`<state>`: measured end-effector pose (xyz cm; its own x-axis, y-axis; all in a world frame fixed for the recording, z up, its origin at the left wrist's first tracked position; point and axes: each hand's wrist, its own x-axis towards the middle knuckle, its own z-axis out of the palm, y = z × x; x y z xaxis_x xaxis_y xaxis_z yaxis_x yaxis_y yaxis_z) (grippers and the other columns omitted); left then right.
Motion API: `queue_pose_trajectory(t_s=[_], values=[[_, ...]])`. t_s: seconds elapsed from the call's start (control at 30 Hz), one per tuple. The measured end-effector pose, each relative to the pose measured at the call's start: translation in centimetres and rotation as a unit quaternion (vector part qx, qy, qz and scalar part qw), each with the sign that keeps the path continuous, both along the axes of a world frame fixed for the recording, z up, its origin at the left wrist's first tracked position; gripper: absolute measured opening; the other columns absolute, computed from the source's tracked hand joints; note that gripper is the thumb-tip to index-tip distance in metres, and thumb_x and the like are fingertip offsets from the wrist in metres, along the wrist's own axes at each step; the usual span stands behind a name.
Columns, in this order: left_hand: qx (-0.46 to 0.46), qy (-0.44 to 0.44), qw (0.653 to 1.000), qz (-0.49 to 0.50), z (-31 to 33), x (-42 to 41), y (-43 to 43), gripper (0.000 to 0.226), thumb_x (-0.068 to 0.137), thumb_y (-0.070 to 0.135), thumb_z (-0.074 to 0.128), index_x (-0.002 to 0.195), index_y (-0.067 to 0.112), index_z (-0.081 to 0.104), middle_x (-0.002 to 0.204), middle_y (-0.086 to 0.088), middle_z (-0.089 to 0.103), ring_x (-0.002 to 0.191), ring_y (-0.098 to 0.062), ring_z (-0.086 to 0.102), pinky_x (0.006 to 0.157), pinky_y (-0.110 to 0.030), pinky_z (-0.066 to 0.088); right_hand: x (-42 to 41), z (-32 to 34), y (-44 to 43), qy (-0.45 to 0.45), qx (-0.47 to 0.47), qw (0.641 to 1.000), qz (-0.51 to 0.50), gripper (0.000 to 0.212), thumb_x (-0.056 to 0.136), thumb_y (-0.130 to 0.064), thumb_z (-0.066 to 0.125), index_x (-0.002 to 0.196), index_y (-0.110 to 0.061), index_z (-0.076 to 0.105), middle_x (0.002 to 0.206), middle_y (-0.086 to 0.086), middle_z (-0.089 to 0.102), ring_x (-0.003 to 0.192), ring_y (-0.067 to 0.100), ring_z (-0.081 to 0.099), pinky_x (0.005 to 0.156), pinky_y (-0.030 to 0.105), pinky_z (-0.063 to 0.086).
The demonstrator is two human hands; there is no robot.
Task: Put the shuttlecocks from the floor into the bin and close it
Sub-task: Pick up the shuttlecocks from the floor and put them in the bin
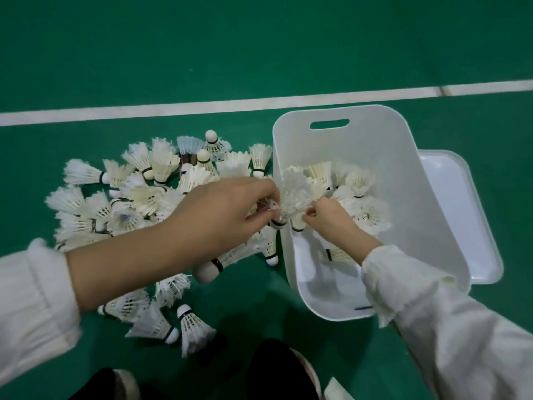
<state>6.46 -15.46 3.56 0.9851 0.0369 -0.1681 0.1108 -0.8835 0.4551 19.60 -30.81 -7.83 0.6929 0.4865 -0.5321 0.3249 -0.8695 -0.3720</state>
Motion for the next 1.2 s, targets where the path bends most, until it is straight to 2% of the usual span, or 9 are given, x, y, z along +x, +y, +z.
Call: queue_pose_trajectory(t_s=[0.07,0.2,0.33,0.5,0.63,0.73,0.93,1.07,1.2], values=[[-0.003,0.0,1.0,0.001,0.0,0.1,-0.1,0.02,0.09,0.046,0.044,0.103,0.034,0.053,0.102,0.017,0.06,0.092,-0.009,0.056,0.075,-0.035,0.049,-0.2,0.5,-0.1,0.004,-0.014,1.0,0.016,0.012,0.089,-0.01,0.053,0.084,-0.007,0.064,0.087,0.011,0.064,0.072,0.021,0.052,0.064,0.022,0.039],[-0.007,-0.001,1.0,0.005,0.1,0.3,-0.2,0.018,0.091,0.045,0.045,0.102,0.034,0.053,0.101,0.018,0.06,0.092,-0.008,0.055,0.075,-0.033,0.048,-0.5,4.4,-1.6,-0.061,0.034,0.998,0.008,0.048,0.086,-0.019,0.06,0.132,-0.018,0.044,0.13,0.007,0.046,0.097,0.023,0.059,0.084,0.03,0.043],[-0.007,-0.005,1.0,0.006,0.3,0.3,-0.3,0.019,0.091,0.045,0.044,0.102,0.032,0.053,0.101,0.018,0.06,0.091,-0.009,0.055,0.074,-0.034,0.048,-2.9,11.1,-2.9,-0.065,0.258,0.964,-0.009,0.055,0.082,-0.025,0.066,0.129,-0.037,0.04,0.091,-0.011,0.059,0.076,0.007,0.058,0.07,0.023,0.047],[0.007,-0.022,1.0,-0.017,0.5,0.3,-0.7,0.019,0.091,0.044,0.044,0.103,0.031,0.052,0.1,0.015,0.06,0.087,-0.011,0.055,0.07,-0.033,0.047,-5.0,11.5,-2.2,-0.076,0.176,0.978,0.08,0.041,0.081,-0.036,0.064,0.12,-0.035,0.052,0.1,-0.008,0.059,0.078,0.01,0.054,0.078,0.034,0.048],[-0.006,-0.033,0.999,-0.024,1.3,0.3,-1.1,0.033,0.091,0.05,0.035,0.121,0.038,0.036,0.093,0.019,0.057,0.066,0.001,0.054,0.059,-0.025,0.046,-3.4,11.7,-2.7,-0.12,0.215,0.969,0.024,0.004,0.081,-0.023,0.067,0.081,-0.02,0.063,0.078,-0.005,0.059,0.07,0.013,0.054,0.07,0.025,0.044],[-0.064,-0.043,0.997,0.003,1.9,0.4,-0.7,0.043,0.088,0.053,0.025,0.127,0.036,0.022,0.082,0.012,0.057,0.056,0.003,0.051,0.052,-0.015,0.041,-1.1,13.1,-5.9,-0.137,0.231,0.959,-0.089,0.014,0.08,-0.026,0.068,0.072,-0.02,0.058,0.067,-0.005,0.057,0.058,0.006,0.05,0.057,0.018,0.036],[-0.06,-0.023,0.998,0.007,0.1,0.6,0.5,0.026,0.089,0.039,0.049,0.107,0.019,0.047,0.099,0.008,0.051,0.089,-0.008,0.052,0.072,-0.008,0.037,0.1,7.2,-8.4,-0.052,0.014,0.997,-0.045,0.013,0.083,-0.029,0.066,0.084,-0.016,0.068,0.072,0.0,0.064,0.062,0.015,0.055,0.06,0.027,0.038],[-0.054,-0.065,0.996,-0.025,-1.1,0.5,0.5,0.006,0.085,0.012,0.062,0.091,0.012,0.06,0.097,0.003,0.051,0.085,-0.01,0.052,0.074,-0.003,0.034,0.6,2.6,-6.5,-0.072,-0.058,0.996,0.007,0.024,0.084,-0.026,0.063,0.085,-0.003,0.069,0.082,0.011,0.068,0.082,0.028,0.061,0.064,0.027,0.038],[-0.037,-0.092,0.994,-0.043,-1.5,0.0,1.0,0.005,0.082,0.008,0.066,0.086,0.009,0.064,0.092,-0.001,0.057,0.081,-0.012,0.051,0.072,-0.009,0.035,1.5,0.5,-4.6,-0.08,-0.078,0.994,-0.011,0.02,0.083,-0.019,0.062,0.077,0.0,0.066,0.074,0.013,0.063,0.07,0.027,0.056,0.059,0.027,0.037]])
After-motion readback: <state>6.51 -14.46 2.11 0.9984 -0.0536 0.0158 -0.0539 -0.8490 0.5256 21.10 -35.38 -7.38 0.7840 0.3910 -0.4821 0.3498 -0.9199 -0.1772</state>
